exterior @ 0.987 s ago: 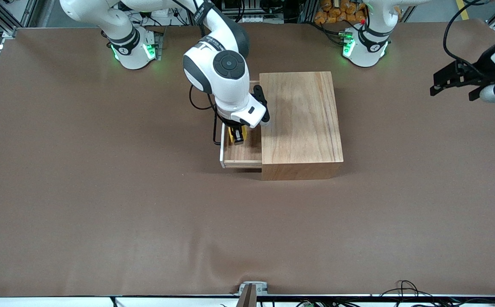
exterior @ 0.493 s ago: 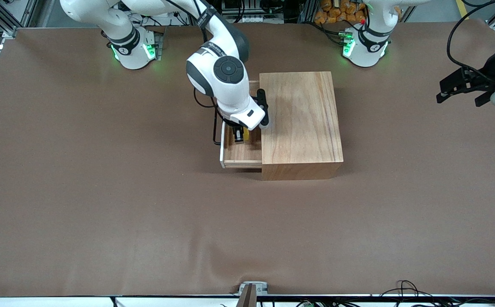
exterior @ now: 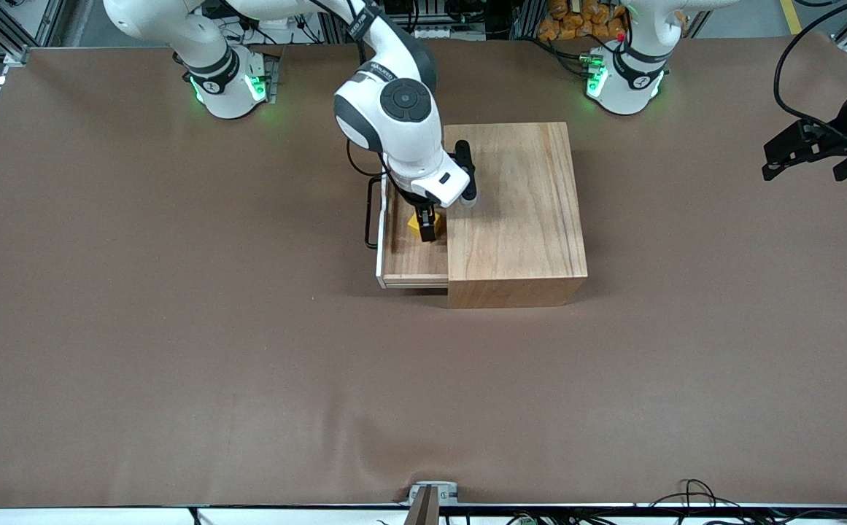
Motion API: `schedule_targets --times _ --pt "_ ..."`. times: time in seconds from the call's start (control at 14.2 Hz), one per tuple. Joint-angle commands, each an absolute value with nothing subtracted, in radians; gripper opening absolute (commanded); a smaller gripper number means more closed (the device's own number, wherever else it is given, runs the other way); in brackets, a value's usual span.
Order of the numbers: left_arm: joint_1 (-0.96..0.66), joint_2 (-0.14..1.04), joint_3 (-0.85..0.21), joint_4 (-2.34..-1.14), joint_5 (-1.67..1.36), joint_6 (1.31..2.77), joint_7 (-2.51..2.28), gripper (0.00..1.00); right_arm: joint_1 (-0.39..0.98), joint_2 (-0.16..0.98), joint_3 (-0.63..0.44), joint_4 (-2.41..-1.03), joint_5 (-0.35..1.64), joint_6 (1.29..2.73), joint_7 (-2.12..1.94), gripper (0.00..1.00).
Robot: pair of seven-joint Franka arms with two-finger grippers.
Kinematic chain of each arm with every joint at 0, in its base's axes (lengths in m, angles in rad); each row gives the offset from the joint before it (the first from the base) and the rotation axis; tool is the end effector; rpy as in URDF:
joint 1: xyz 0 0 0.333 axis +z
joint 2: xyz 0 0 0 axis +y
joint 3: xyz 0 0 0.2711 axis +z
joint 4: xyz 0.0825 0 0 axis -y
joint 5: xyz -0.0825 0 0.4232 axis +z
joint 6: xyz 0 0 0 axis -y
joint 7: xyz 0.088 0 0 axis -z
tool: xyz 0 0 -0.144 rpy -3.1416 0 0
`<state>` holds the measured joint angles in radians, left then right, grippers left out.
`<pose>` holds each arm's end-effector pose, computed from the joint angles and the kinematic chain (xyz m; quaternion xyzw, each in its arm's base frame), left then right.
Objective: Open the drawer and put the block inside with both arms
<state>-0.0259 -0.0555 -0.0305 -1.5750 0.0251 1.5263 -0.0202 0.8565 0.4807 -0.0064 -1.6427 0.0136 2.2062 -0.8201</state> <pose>0.5740 -0.0291 0.5690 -0.9998 0.0175 -0.0039 0.0132 0.4622 0.5279 0.2471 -0.6730 -0.7384 -0.0413 0.0048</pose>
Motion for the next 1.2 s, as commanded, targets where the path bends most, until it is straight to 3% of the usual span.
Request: schedule_targets --times 0.0,0.56,1.13 --pt "-0.037 -0.063 -0.018 -1.575 -0.008 1.526 -0.008 1.0 0.854 0.463 -0.014 -1.654 0.009 2.191 -0.819 1.0" --pt "-0.026 -0.061 -0.018 -1.571 -0.031 1.522 0.024 1.0 0.747 0.327 -0.018 -1.641 0.023 1.974 -0.807 1.0" --pt "-0.026 -0.06 -0.018 -1.568 -0.034 1.516 0.023 1.0 0.467 0.2 -0.018 -1.578 0.029 1.792 -0.805 1.0"
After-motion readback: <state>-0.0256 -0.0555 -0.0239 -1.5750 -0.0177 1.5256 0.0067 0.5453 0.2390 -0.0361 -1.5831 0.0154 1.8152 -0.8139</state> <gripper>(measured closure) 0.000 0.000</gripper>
